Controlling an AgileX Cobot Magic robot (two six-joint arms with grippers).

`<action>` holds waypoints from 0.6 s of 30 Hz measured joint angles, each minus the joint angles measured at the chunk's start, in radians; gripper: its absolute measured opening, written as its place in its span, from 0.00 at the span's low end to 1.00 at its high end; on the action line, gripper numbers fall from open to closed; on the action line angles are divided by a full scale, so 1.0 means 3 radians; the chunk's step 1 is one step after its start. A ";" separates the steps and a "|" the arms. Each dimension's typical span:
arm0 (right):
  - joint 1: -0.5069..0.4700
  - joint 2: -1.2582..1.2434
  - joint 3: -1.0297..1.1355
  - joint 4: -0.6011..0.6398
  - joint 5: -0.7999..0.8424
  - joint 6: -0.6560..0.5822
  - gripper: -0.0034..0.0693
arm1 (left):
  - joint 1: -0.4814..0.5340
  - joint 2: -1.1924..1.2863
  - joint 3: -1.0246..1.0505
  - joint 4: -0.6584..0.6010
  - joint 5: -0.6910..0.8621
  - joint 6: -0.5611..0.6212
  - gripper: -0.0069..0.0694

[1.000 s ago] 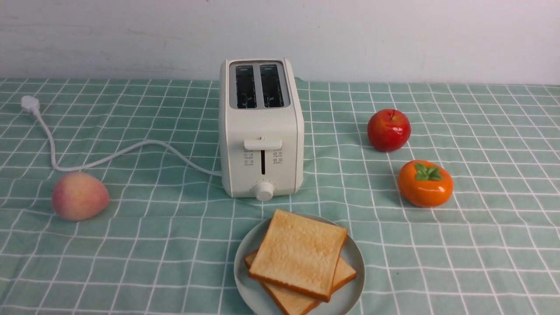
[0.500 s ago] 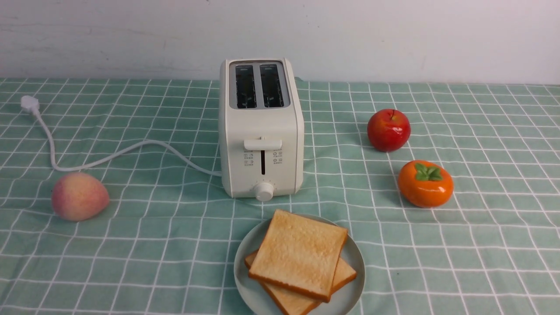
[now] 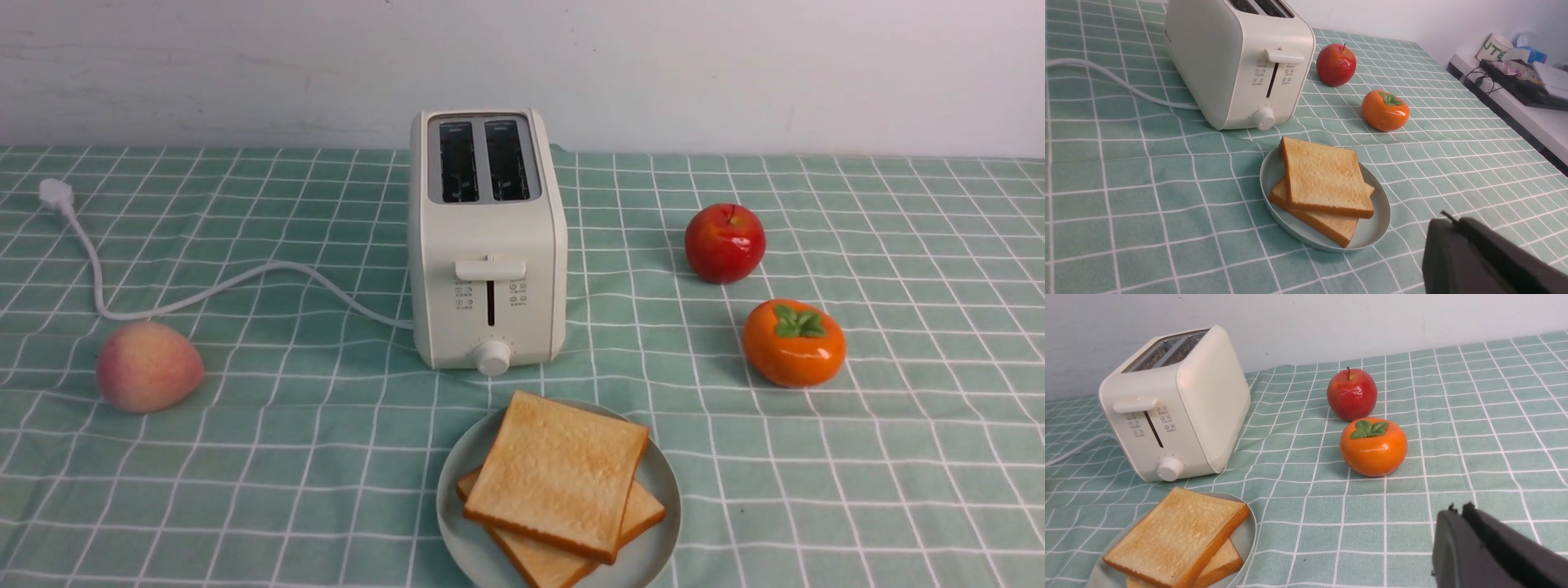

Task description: Take toasted bread from bread machine on blue coffee table place on plate.

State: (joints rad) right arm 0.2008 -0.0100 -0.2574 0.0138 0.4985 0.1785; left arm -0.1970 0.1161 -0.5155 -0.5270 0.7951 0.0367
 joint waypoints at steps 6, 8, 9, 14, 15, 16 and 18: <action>0.0000 0.0000 0.0000 0.0000 -0.0003 0.0000 0.08 | 0.0006 -0.0154 0.0289 0.0412 -0.0404 0.0030 0.07; 0.0000 0.0000 0.0000 0.0000 -0.0003 0.0000 0.08 | 0.0006 -0.0314 0.0566 0.0876 -0.0769 -0.0225 0.07; 0.0000 0.0000 0.0000 0.0000 -0.0003 0.0000 0.08 | 0.0006 -0.0362 0.0656 0.1048 -0.0870 -0.0344 0.07; 0.0000 0.0000 0.0000 0.0000 -0.0007 0.0000 0.09 | 0.0006 -0.0424 0.1254 0.1979 -0.1377 -0.0973 0.08; 0.0000 0.0000 0.0000 0.0000 -0.0007 0.0000 0.09 | 0.0006 -0.0424 0.1348 0.2033 -0.1433 -0.1024 0.08; 0.0000 0.0000 0.0000 0.0000 -0.0007 0.0000 0.09 | 0.0006 -0.0424 0.1394 0.2054 -0.1445 -0.1034 0.08; 0.0000 0.0000 0.0000 0.0000 -0.0011 0.0000 0.09 | 0.0006 -0.0424 0.1605 0.2066 -0.1509 -0.1108 0.08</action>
State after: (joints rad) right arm 0.2008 -0.0100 -0.2574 0.0138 0.4953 0.1785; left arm -0.1952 -0.0112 -0.0339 0.0926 0.3425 -0.2958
